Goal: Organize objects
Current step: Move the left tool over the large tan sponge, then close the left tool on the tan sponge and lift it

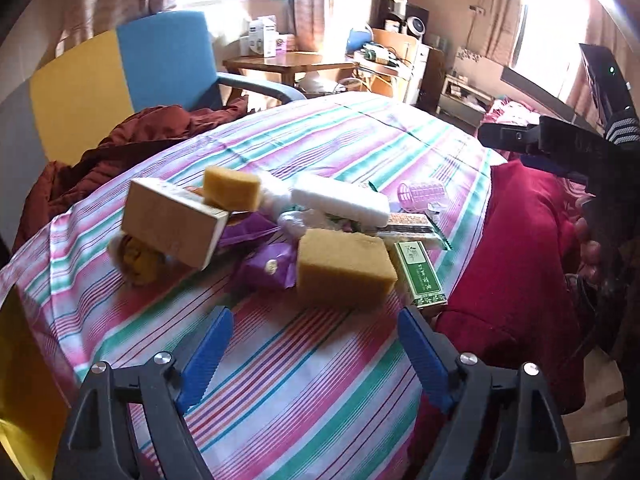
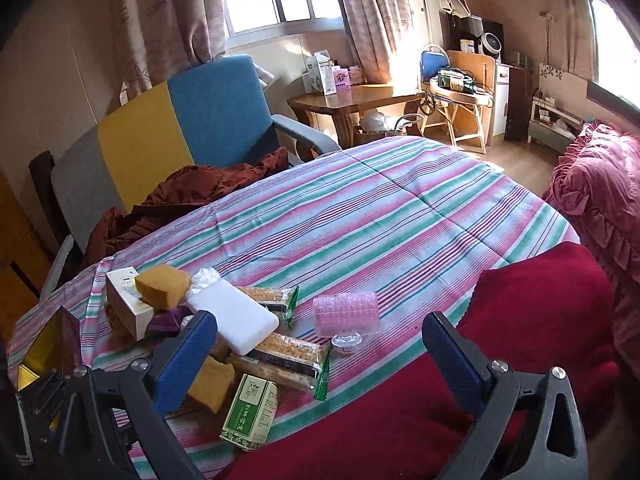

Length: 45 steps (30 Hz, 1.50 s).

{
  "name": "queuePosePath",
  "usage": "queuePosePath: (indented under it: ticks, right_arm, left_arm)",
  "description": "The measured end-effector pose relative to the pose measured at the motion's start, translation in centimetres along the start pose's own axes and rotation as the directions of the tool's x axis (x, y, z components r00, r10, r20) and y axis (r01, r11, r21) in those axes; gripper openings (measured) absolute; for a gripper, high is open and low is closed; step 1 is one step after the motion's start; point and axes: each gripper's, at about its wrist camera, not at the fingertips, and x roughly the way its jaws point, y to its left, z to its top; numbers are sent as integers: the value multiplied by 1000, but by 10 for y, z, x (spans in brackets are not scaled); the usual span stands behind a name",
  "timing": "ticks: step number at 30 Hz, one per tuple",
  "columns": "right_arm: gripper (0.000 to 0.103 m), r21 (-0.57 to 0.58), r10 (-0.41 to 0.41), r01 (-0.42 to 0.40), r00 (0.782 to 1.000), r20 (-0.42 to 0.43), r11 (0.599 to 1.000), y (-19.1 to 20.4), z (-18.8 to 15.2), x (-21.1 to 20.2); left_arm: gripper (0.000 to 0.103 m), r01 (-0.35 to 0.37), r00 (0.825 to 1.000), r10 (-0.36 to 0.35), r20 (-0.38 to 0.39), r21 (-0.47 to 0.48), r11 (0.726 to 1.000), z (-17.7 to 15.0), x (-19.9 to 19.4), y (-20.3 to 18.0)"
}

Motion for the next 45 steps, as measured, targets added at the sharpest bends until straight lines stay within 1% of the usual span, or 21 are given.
queuePosePath:
  ticks: [4, 9, 13, 14, 15, 16, 18, 19, 21, 23, 25, 27, 30, 32, 34, 36, 38, 40, 41, 44, 45]
  right_arm:
    - [103, -2, 19, -19, 1000, -20, 1000, -3, -1, 5]
    - [103, -18, 11, -12, 999, -40, 1000, -8, 0, 11]
    - [103, -46, 6, -9, 998, -68, 999, -9, 1, 16]
    - [103, -62, 7, -12, 997, -78, 998, -8, 2, 17]
    - [103, -85, 15, -23, 996, -88, 996, -7, 2, 17]
    - [103, -107, 31, -42, 994, -100, 993, -5, 3, 17]
    - [103, -166, 105, -129, 984, -144, 978, 1, 4, 17]
    - [103, -208, 141, -177, 974, -178, 962, 7, 4, 18]
    - [103, -324, 163, -245, 952, -261, 914, 26, -2, 22]
    - [103, -447, 166, -325, 919, -359, 834, 50, -15, 27]
    - [103, -556, 123, -367, 897, -425, 746, 73, -33, 33]
    - [103, -632, 57, -398, 871, -488, 665, 90, -49, 45]
    - [103, -701, -42, -419, 842, -538, 577, 103, -63, 64]
    - [103, -714, -74, -436, 825, -560, 547, 108, -62, 72]
    - [103, -737, -132, -437, 810, -572, 515, 110, -63, 80]
    - [103, -739, -165, -454, 787, -594, 497, 109, -63, 85]
    - [103, -752, -195, -444, 784, -590, 488, 110, -63, 89]
    - [102, -748, -217, -442, 771, -599, 494, 107, -63, 95]
    - [97, -743, -217, -442, 767, -603, 502, 106, -61, 97]
    - [77, -725, -223, -452, 747, -626, 520, 98, -61, 100]
    - [77, -725, -218, -448, 753, -621, 523, 96, -58, 98]
  left_arm:
    - [86, 6, 999, -4, -41, 42, 999, 13, 30, -13]
    - [90, 13, 996, -8, -88, 61, 998, 21, 60, -22]
    - [90, -4, 995, 11, -95, 72, 997, 25, 73, -24]
    - [88, 0, 996, 6, -92, 71, 998, 25, 76, -23]
    - [78, 12, 995, -5, -98, 66, 998, 26, 78, -22]
    - [77, 22, 995, -16, -100, 56, 998, 26, 79, -20]
    - [75, 48, 996, -46, -74, 34, 998, 22, 71, -15]
    - [75, 60, 996, -58, -62, 26, 998, 19, 65, -12]
    - [74, 69, 997, -69, -26, 3, 998, 14, 50, -6]
    - [74, 78, 997, -78, 1, -26, 997, 8, 35, 2]
    - [74, 78, 997, -77, 24, -66, 995, 0, 20, 13]
    - [74, 84, 996, -81, 31, -109, 991, -10, 8, 22]
    - [74, 70, 997, -65, 39, -148, 986, -26, -8, 35]
    - [74, 63, 997, -57, 43, -170, 983, -35, -17, 41]
    - [74, 61, 998, -53, 45, -198, 978, -42, -26, 47]
    - [74, 64, 997, -54, 50, -224, 972, -49, -33, 51]
    - [74, 65, 997, -53, 54, -240, 969, -55, -39, 54]
    - [74, 64, 997, -50, 60, -251, 966, -60, -44, 56]
    - [74, 63, 997, -49, 62, -256, 965, -62, -46, 56]
    - [74, 64, 996, -45, 74, -270, 961, -67, -57, 59]
    - [74, 61, 996, -40, 82, -275, 959, -69, -62, 62]
